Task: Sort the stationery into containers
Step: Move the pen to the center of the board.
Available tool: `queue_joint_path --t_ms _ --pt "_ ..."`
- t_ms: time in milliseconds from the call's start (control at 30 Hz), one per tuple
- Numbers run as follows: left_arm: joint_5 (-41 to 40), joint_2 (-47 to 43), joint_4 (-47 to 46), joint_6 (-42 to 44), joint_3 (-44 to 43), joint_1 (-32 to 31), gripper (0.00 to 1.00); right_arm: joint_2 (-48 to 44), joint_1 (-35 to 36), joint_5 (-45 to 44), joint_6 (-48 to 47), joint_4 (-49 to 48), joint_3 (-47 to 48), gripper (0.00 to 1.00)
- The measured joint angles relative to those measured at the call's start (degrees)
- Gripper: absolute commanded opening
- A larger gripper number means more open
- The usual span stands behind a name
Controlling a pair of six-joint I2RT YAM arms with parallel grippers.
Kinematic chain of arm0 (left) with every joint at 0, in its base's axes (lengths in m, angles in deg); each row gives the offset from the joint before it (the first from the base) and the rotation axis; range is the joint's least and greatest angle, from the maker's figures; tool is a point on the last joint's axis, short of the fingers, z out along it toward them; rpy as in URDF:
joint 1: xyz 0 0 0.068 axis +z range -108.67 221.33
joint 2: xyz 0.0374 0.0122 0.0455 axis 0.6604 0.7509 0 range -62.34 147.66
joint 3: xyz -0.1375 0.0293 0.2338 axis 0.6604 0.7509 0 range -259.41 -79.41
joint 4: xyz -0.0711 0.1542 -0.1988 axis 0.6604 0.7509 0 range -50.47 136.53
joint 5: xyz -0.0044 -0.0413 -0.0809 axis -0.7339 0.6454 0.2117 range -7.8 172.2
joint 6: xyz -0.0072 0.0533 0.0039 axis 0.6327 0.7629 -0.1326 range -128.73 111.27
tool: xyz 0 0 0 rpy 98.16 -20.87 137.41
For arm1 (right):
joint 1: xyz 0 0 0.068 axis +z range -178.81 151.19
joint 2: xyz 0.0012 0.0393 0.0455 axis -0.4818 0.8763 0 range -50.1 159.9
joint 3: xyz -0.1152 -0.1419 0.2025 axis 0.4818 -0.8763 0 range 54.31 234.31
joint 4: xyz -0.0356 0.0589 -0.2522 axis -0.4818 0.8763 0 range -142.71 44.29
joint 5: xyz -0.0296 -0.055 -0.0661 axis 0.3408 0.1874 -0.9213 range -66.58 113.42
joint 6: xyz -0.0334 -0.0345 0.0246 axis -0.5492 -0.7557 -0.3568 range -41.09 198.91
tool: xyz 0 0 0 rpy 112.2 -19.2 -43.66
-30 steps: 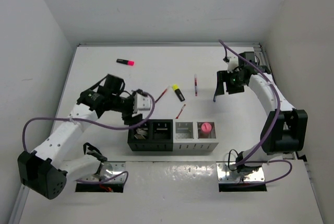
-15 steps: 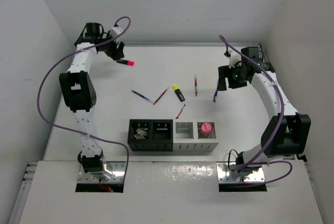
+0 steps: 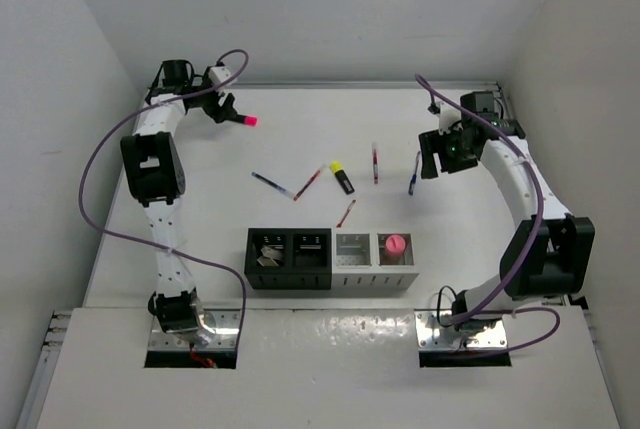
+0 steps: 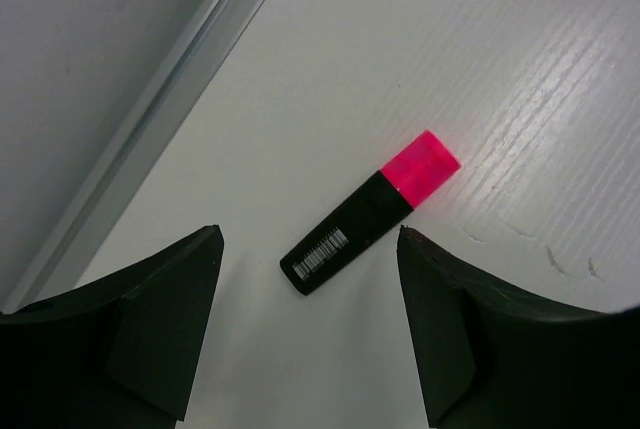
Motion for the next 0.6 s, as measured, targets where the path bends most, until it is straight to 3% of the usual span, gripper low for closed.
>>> queue_joint_path --t_ms 167,333,600 --pt "2.03 0.02 -2.08 1.27 0.00 -1.01 0.84 0.50 0.00 -0.57 -0.72 0.04 0.00 0.72" --pt "2.10 0.85 -3.58 0.63 -0.24 -2.51 0.84 1.46 0.00 -0.63 -1.01 0.00 0.00 0.72" --pt "-0.22 8.61 -8.52 -13.90 -7.08 -3.78 0.81 2.19 0.00 -0.94 -1.22 0.04 0.00 0.72"
